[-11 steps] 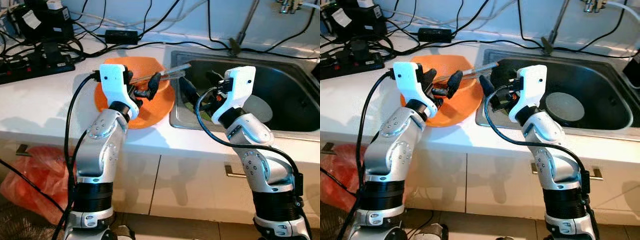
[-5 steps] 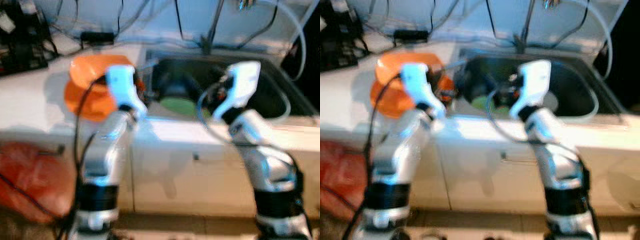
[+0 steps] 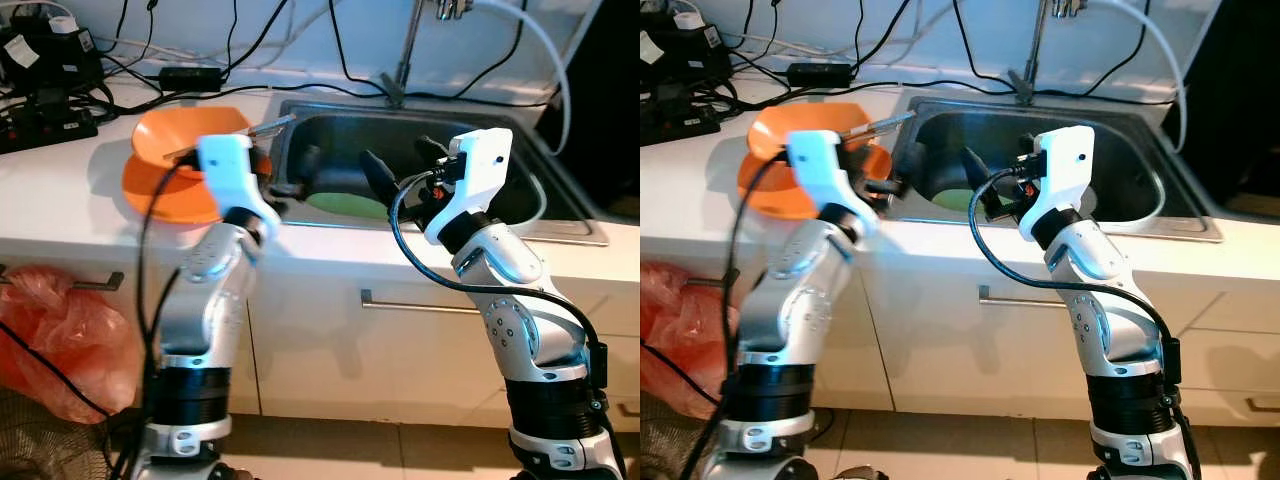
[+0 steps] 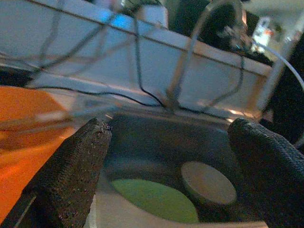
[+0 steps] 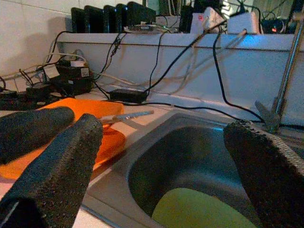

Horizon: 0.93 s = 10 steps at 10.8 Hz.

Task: Kitchen organization

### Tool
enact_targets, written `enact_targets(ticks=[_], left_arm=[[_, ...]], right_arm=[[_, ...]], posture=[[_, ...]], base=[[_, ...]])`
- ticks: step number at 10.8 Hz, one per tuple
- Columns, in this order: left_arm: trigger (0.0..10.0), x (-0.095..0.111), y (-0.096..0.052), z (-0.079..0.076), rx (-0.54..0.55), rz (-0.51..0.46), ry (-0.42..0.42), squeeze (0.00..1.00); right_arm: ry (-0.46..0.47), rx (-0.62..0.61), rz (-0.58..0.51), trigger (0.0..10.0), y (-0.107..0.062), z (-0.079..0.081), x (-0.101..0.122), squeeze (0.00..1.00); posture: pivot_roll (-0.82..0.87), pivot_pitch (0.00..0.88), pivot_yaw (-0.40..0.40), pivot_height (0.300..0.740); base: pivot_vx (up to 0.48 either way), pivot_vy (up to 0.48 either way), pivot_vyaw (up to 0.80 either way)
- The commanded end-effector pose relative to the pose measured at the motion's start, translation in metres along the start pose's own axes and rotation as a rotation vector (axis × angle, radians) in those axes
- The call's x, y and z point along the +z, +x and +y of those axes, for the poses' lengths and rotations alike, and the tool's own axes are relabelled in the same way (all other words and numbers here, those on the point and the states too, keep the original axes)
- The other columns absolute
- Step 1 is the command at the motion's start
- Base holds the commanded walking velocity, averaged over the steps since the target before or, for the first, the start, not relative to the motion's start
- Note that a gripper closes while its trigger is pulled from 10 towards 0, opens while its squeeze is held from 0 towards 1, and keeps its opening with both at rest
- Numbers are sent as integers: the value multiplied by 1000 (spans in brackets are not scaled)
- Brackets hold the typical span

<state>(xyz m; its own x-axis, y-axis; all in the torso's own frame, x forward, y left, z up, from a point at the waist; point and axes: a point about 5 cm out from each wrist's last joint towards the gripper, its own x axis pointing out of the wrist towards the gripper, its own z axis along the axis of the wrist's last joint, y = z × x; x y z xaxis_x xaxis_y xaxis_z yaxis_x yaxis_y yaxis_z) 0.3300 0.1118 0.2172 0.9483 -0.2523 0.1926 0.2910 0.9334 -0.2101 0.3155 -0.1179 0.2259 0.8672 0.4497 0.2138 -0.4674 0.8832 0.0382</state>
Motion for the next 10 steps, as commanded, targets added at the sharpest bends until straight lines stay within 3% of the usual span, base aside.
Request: enact_targets(ticks=[1, 5, 10], left_arm=[[10000, 6, 2, 0, 13, -25, 12, 0], [10000, 9, 1, 4, 33, -47, 36, 0], [10000, 6, 0, 2, 22, -29, 47, 0]], right_arm=[[-14, 4, -19, 10000, 0, -1, 4, 0], [-20, 10, -34, 10000, 1, 0, 6, 0], [-14, 7, -41, 10000, 1, 1, 7, 0]], posture=[[68, 44, -38, 740], [72, 40, -33, 740], [75, 47, -28, 740]], base=[[0, 0, 0], [283, 182, 0], [371, 0, 0]])
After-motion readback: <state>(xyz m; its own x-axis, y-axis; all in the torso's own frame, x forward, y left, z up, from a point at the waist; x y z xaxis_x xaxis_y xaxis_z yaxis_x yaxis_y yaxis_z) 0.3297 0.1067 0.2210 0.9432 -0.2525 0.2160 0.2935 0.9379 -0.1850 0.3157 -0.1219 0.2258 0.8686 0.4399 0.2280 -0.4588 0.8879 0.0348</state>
